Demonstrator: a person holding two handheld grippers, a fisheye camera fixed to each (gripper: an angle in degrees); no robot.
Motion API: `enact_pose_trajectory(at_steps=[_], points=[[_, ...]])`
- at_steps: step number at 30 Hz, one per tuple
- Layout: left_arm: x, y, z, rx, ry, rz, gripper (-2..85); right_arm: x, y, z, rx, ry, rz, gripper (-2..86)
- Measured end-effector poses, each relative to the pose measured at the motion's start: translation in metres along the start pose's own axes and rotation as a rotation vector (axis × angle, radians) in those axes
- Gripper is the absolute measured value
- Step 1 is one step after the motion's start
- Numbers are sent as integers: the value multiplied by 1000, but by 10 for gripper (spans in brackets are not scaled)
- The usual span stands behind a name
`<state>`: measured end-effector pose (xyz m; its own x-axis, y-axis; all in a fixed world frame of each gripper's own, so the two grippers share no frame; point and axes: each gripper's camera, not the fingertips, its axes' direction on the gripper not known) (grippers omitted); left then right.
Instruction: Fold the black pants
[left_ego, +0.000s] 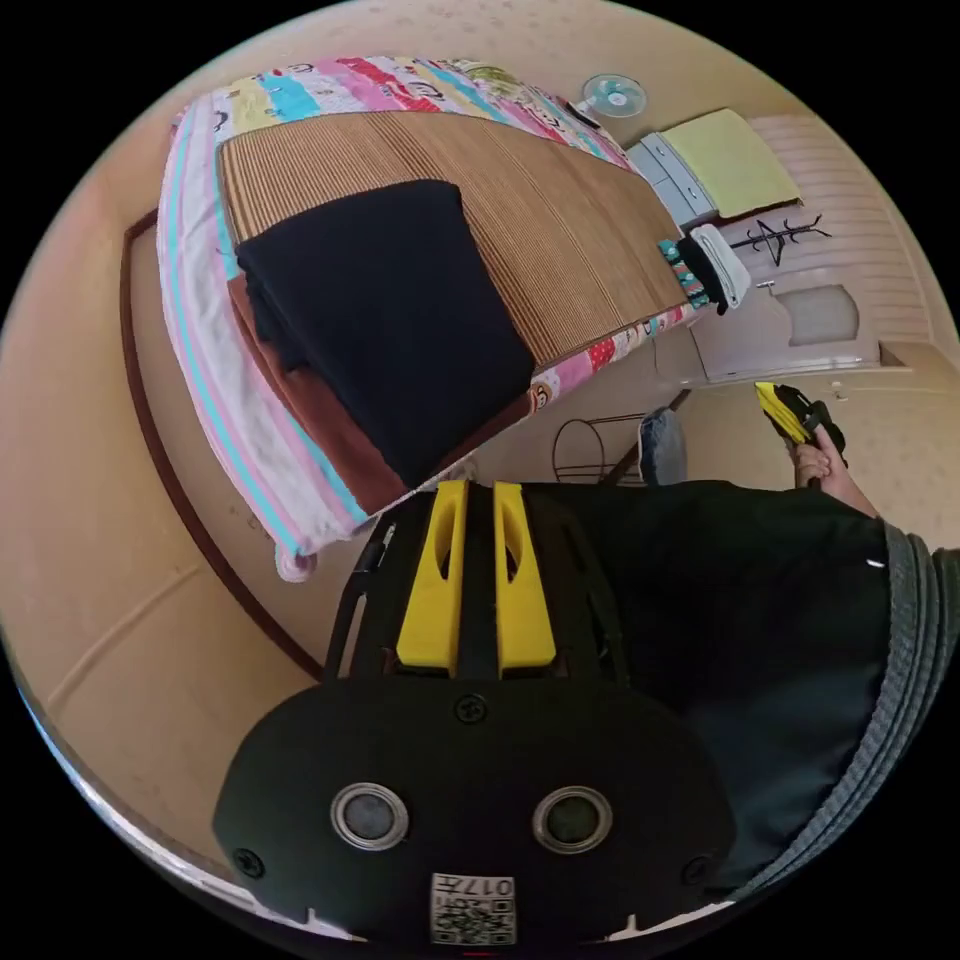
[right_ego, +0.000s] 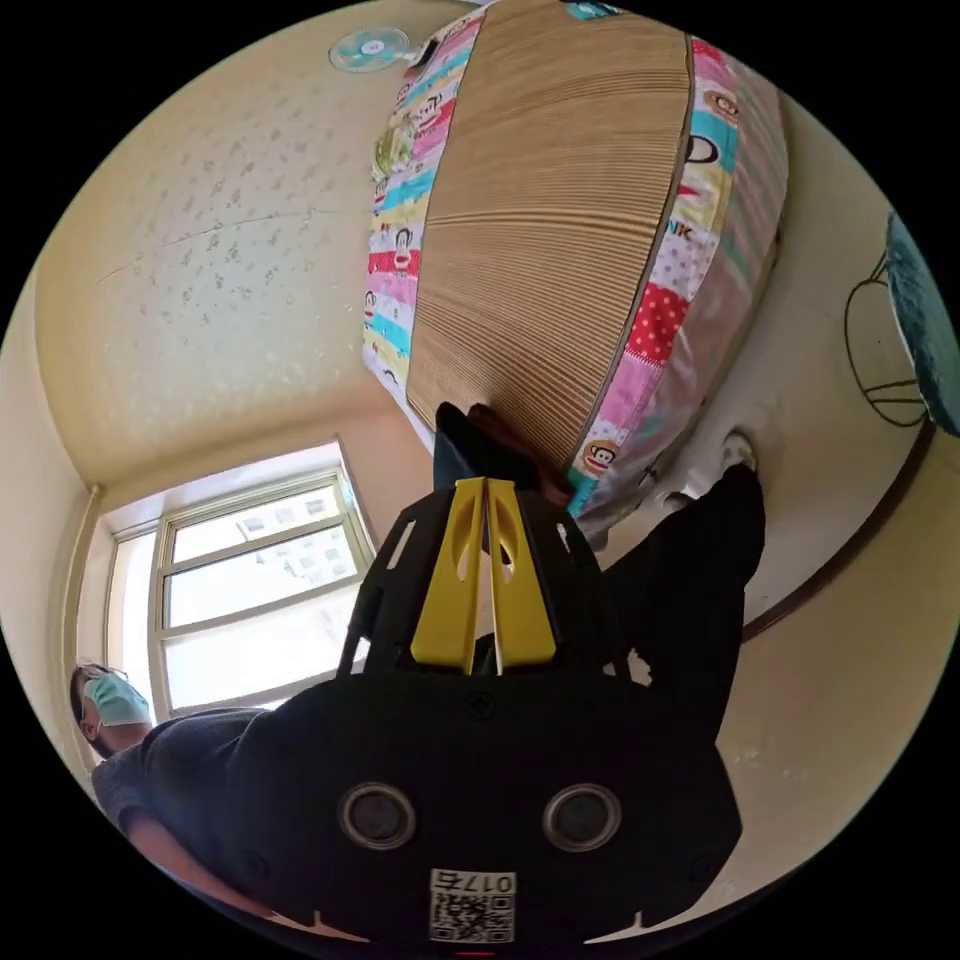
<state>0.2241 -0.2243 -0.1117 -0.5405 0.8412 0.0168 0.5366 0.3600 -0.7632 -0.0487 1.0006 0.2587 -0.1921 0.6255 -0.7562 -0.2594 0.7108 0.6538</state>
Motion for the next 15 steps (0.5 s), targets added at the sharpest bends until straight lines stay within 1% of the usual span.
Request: enact_pose_trajectory(at_steps=[1,2,6,7,9,11,15], points=[[8,-1,-8,27,-34,54,51,-3,12,-12,30,36,-8,2],[17,-4,-16,58,-69,102,49,-12,34,-34,84,115,-25,2],[48,-17,-33,121,-166,228,42,-61,107,-91,240,319,-114,2],[60,-21,-39,140,-195,266,38,-68,118,-99,267,342,-131,2],[82,-22,-47,180,-231,338,25,-95,163,-130,401,437,-196,2],[112,-19,-52,221,-290,433,2,-107,194,-152,503,502,-207,3],[158,-8,-53,269,-353,515,-8,-127,247,-206,687,610,-238,3]])
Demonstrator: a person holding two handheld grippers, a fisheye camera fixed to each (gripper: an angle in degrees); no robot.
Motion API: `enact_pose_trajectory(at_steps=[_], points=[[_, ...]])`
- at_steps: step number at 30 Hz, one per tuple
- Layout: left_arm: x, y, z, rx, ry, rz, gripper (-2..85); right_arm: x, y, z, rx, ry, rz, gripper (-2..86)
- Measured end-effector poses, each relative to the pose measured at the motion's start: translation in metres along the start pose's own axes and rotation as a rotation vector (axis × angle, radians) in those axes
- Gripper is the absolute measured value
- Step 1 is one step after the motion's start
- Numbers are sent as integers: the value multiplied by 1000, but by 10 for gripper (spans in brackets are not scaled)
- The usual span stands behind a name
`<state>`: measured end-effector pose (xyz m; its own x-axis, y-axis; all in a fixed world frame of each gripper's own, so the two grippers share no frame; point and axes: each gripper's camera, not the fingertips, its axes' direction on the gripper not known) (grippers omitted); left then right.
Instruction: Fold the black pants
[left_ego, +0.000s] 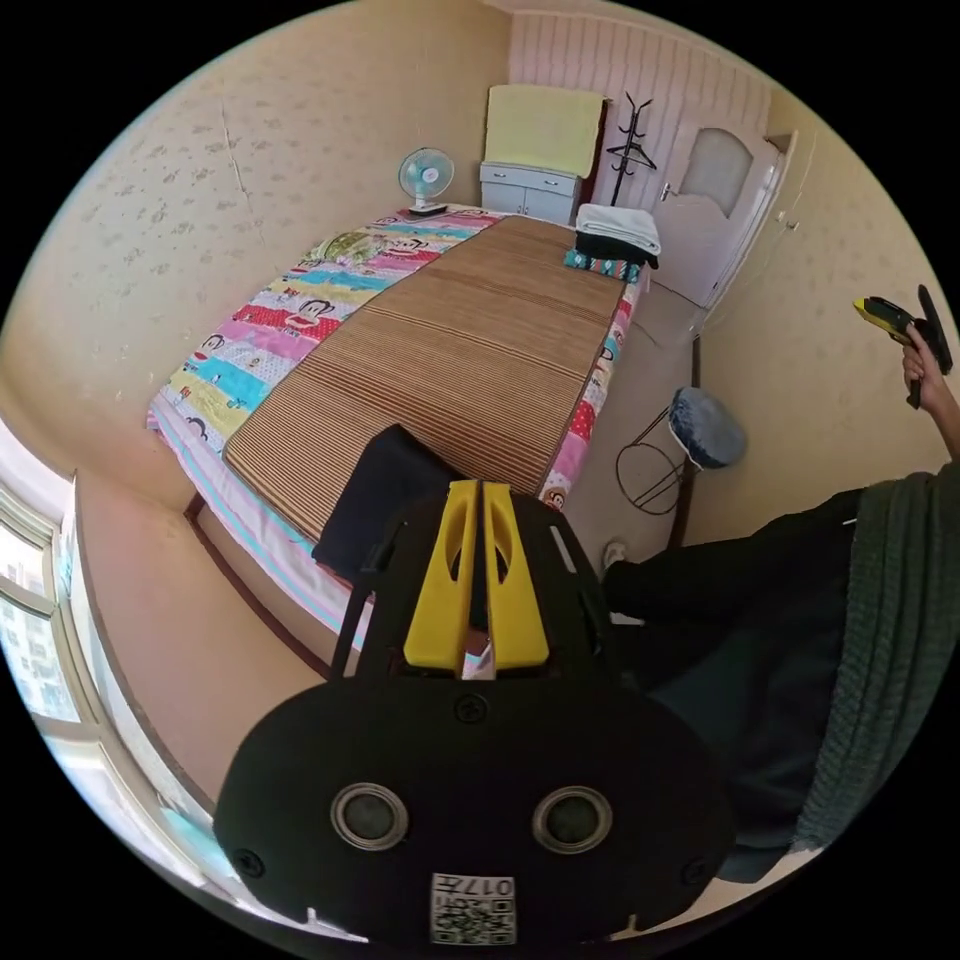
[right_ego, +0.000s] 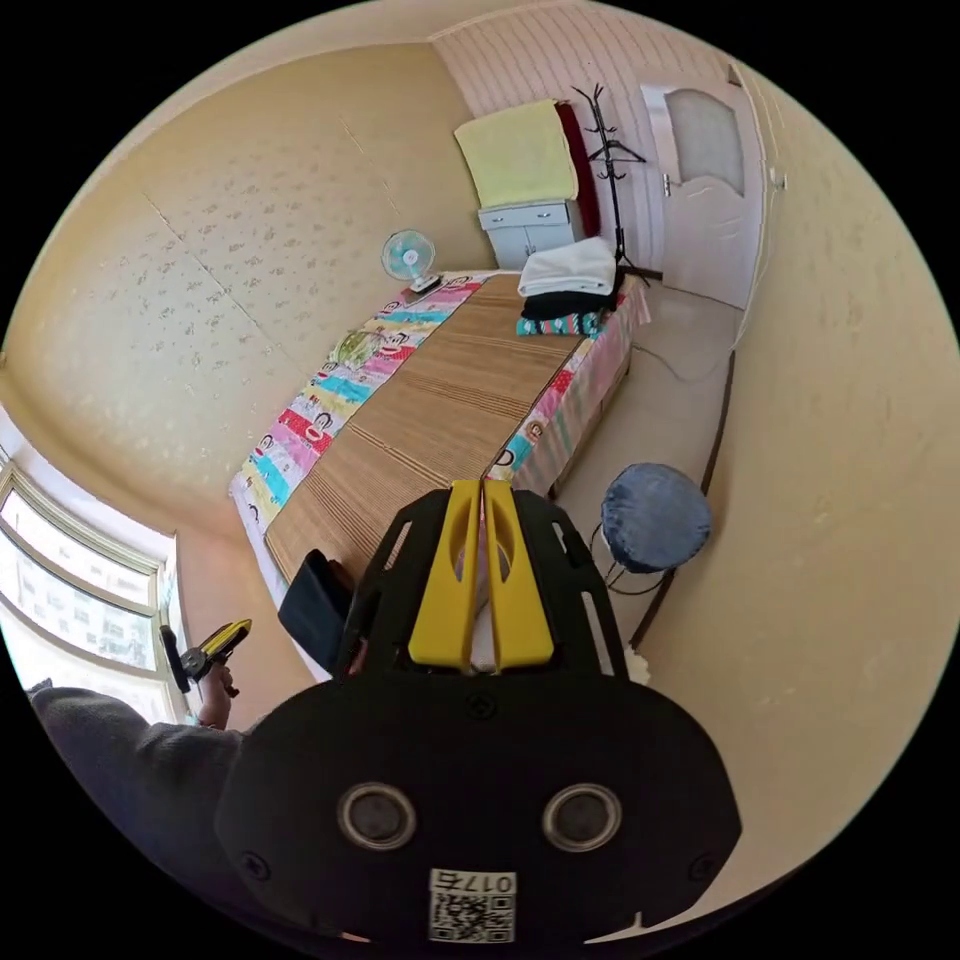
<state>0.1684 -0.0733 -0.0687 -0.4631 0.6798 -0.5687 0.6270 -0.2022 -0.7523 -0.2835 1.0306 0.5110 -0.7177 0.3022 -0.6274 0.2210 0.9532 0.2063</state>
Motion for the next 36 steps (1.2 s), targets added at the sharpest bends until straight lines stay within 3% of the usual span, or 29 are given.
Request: enact_pose_trajectory(at_steps=[7,9,15,24,31,36], points=[[93,-4,-29,41,-64,-162,-10,37,-24,-89,274,142,-65,3],[119,-1,-36,44,-99,-237,-10,54,-40,-115,394,130,-90,4],[206,6,-51,83,-158,-445,-10,91,-86,-152,510,99,-189,4],[274,-12,-53,127,-189,-501,-10,127,-116,-135,523,125,-237,4],[237,-52,-9,165,-108,-519,-10,137,-132,-93,474,145,-130,3],[204,-103,37,225,19,-504,-10,133,-154,-80,368,362,-190,3]])
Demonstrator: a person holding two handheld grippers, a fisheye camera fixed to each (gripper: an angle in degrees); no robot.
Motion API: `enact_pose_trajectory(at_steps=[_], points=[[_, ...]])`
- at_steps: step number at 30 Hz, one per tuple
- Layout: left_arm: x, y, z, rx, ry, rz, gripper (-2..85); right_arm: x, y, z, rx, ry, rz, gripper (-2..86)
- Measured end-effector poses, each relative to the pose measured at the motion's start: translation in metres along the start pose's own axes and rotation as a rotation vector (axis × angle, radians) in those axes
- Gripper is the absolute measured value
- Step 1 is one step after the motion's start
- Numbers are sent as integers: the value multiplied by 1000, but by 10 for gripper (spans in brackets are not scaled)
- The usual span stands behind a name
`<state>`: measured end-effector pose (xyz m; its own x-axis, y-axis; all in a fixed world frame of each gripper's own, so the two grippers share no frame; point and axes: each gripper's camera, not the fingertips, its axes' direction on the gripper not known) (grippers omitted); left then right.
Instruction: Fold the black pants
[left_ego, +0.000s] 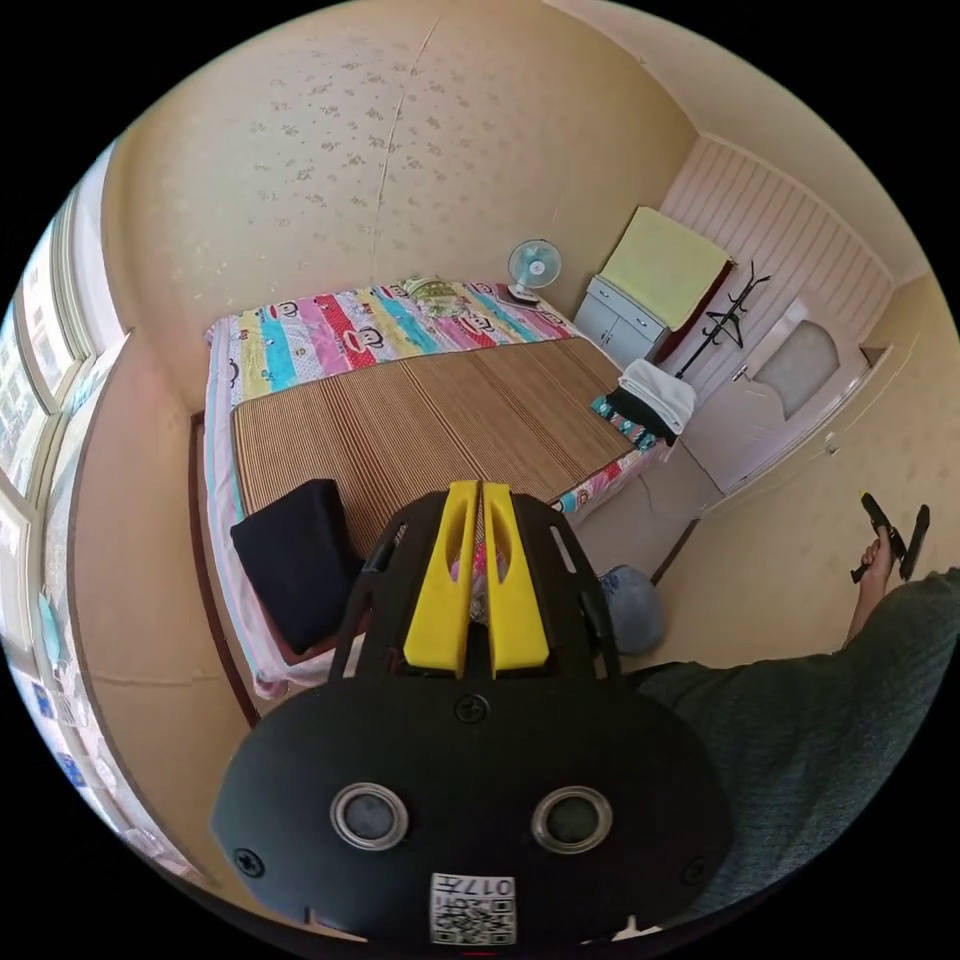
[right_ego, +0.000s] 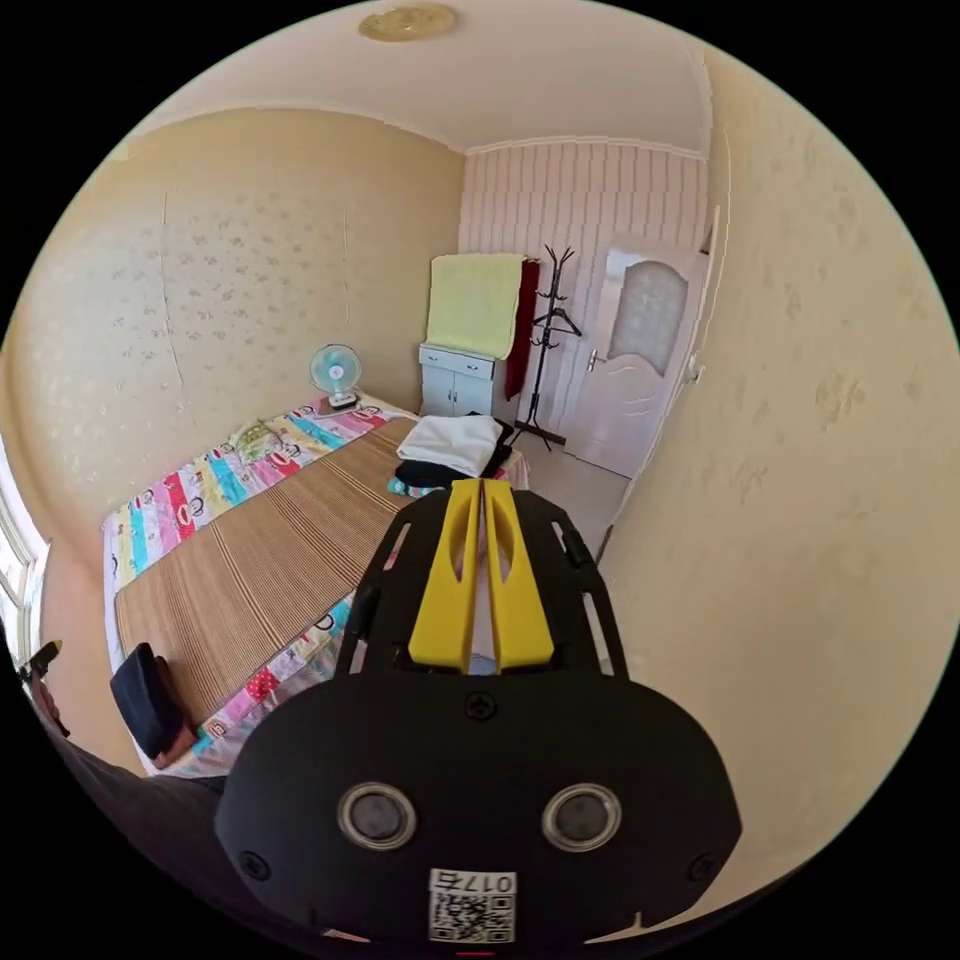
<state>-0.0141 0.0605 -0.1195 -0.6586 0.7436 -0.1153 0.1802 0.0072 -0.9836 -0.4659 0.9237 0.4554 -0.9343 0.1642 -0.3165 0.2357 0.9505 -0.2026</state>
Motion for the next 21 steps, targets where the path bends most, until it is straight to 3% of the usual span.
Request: enact_pose_trajectory(at_steps=[6,10,14,21], points=[[19,-68,84,17,80,181,-10,16,-22,12,39,70,187,5],[11,-103,129,70,187,221,-10,2,-55,22,100,74,180,5],[-8,-124,175,48,183,217,-10,-16,-90,39,154,-6,137,4],[-30,-144,249,-65,209,241,-10,-4,-109,91,48,0,214,3]])
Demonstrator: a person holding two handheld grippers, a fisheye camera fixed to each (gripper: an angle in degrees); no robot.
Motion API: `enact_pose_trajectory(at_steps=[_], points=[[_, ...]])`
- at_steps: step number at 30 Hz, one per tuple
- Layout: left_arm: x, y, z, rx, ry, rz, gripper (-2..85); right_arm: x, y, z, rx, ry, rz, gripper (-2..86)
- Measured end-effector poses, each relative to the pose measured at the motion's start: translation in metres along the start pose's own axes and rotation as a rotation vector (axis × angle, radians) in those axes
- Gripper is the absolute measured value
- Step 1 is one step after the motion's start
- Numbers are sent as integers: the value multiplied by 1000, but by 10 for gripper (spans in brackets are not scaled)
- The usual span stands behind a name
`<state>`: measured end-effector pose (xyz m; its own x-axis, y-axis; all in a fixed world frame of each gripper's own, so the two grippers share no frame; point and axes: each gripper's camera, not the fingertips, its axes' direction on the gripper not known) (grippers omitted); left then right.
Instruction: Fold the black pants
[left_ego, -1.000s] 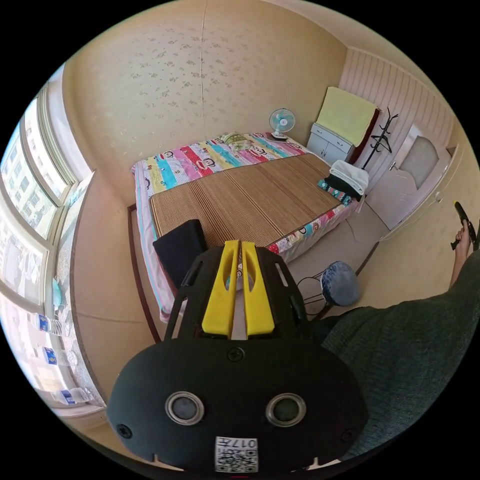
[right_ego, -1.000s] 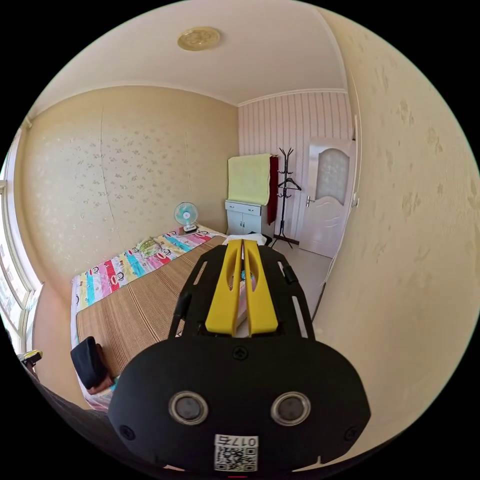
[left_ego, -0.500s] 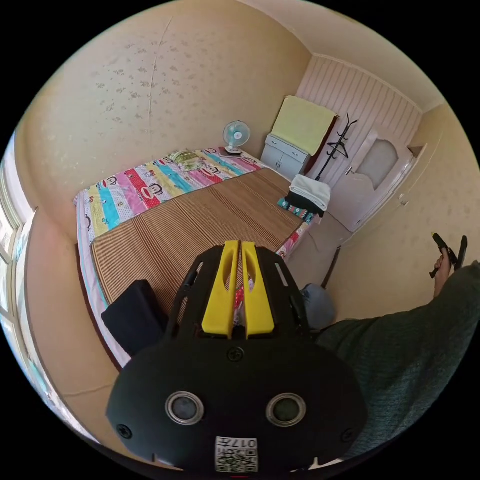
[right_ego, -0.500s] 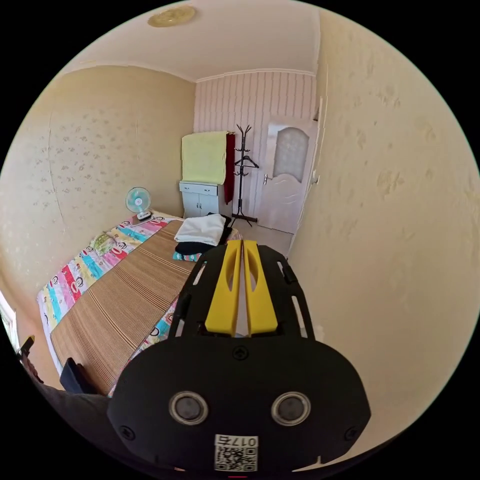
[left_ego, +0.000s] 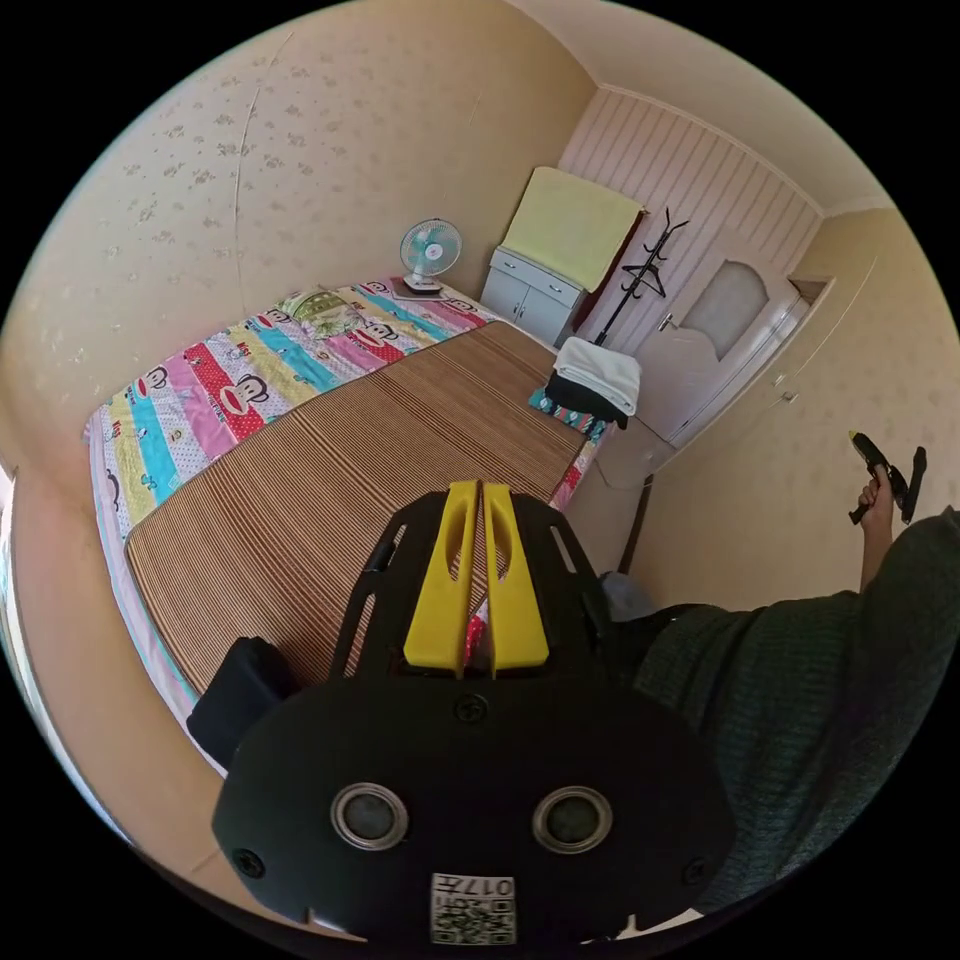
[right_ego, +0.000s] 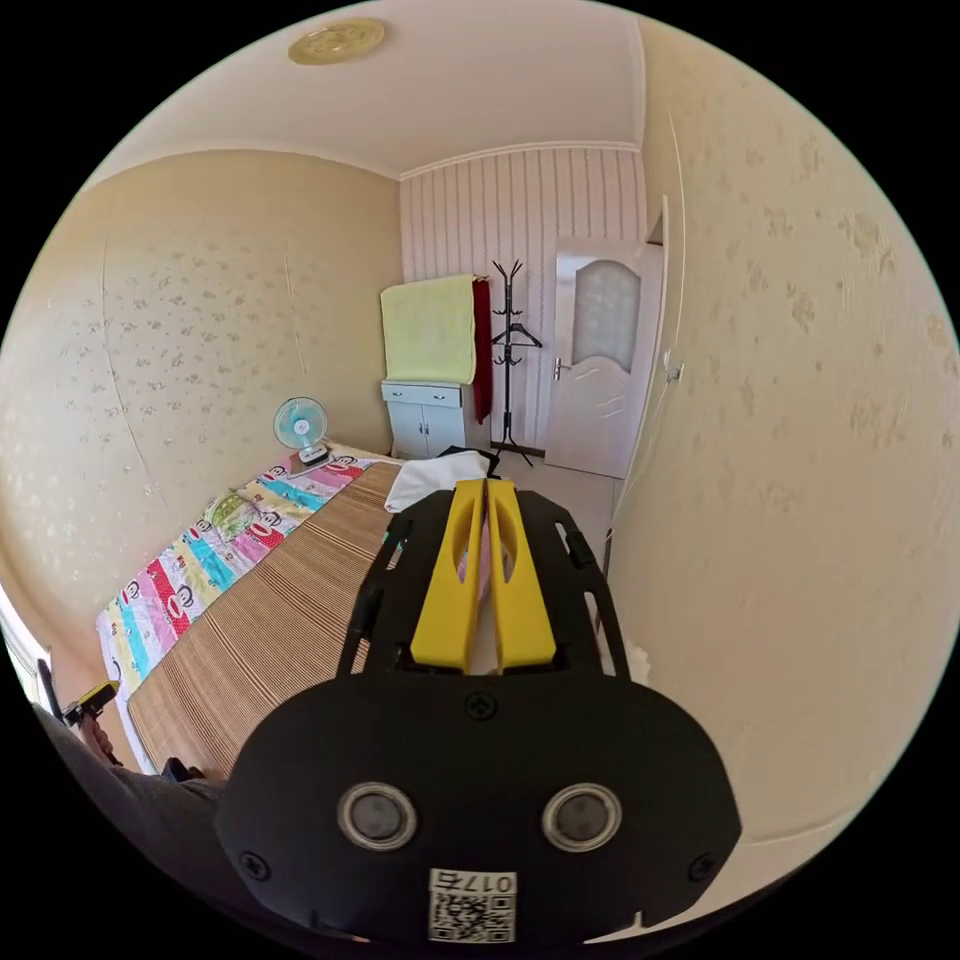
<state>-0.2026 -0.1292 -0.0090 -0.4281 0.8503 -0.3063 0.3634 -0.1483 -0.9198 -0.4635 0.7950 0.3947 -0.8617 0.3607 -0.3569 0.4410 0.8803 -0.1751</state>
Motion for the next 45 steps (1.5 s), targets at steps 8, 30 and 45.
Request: enact_pose_trajectory(at_steps=[8,30,45], points=[[-42,-29,78,-47,64,-18,-10,30,-36,74,-85,-83,118,5],[37,-124,312,-36,20,-101,-10,116,-264,375,-139,-110,-179,2],[33,-103,387,-2,209,-220,-10,220,-278,460,-263,-309,82,3]])
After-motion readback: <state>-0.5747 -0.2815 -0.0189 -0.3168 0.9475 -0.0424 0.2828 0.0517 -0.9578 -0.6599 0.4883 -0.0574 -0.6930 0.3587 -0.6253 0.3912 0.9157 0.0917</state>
